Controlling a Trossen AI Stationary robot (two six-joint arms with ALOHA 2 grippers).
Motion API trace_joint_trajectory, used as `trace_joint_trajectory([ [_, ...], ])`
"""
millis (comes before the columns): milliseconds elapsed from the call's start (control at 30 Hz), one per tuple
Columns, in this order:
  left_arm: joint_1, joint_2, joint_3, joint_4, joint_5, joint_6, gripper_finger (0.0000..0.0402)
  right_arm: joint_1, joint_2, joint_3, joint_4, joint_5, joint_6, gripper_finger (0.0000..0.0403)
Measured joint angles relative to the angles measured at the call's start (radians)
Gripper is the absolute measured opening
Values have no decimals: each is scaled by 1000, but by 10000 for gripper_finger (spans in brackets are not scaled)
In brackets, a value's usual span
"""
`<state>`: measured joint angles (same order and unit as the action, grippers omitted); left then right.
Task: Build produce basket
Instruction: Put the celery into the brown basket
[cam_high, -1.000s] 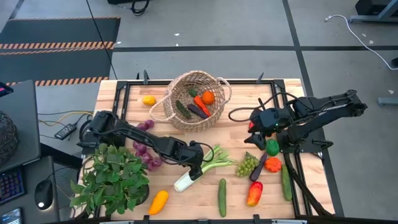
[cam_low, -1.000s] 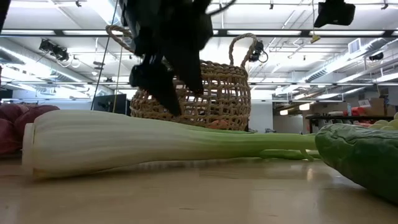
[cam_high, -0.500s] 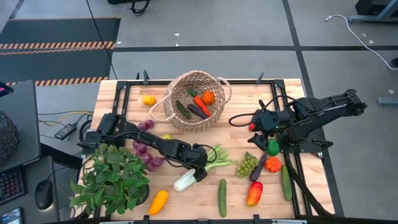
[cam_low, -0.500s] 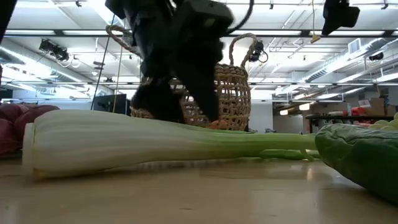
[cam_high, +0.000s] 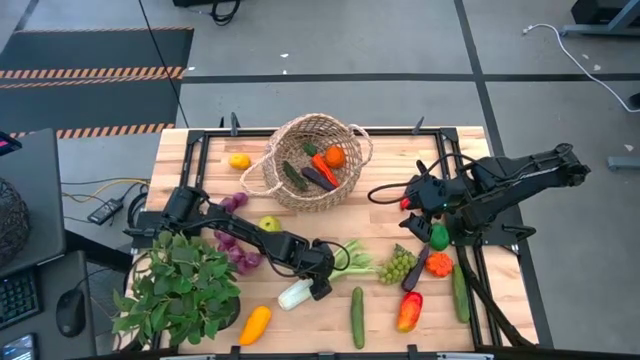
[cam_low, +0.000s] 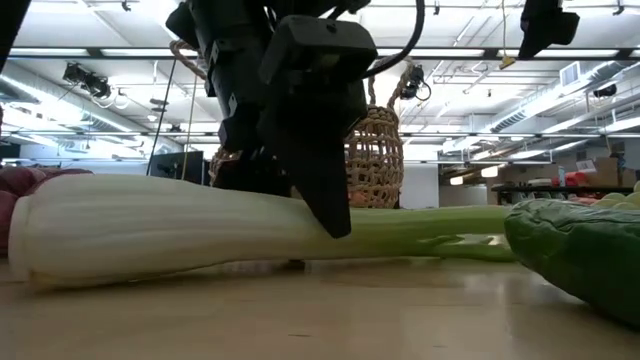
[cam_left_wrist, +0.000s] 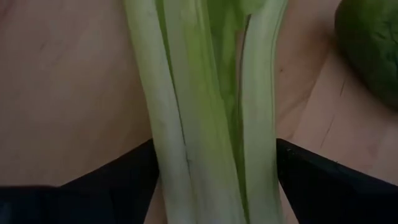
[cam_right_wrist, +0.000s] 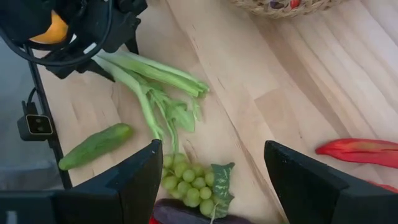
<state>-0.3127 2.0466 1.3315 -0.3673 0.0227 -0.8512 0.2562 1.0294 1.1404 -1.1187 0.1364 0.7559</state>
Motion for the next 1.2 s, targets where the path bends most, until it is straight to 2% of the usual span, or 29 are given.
trace_joint_trajectory([
  [133, 5, -13, -3, -7, -2, 7, 261, 0, 0, 0, 0, 1, 0, 284],
  [400, 43, -39, -4, -5, 71, -1, 91, -2, 0, 0, -8, 34, 0, 277],
  [500, 67, -80, -4, 1, 93, -14, 51, -2, 0, 0, -35, 35, 0, 271],
  [633, 113, -170, -4, -2, 94, -15, 50, -2, 0, 0, -70, 19, 4, 261],
  [800, 182, -323, -4, 23, 90, -17, 83, -2, -7, 0, -72, 4, 8, 249],
  [933, 233, -457, -3, 87, 59, 49, 89, -2, -15, 0, -76, 4, -6, 242],
  [1067, 277, -594, -3, 169, -48, 180, 91, -2, -24, 0, -83, 20, -7, 237],
  [1200, 319, -692, -2, 204, -233, 443, 92, -5, -31, 0, -85, 36, 1, 235],
])
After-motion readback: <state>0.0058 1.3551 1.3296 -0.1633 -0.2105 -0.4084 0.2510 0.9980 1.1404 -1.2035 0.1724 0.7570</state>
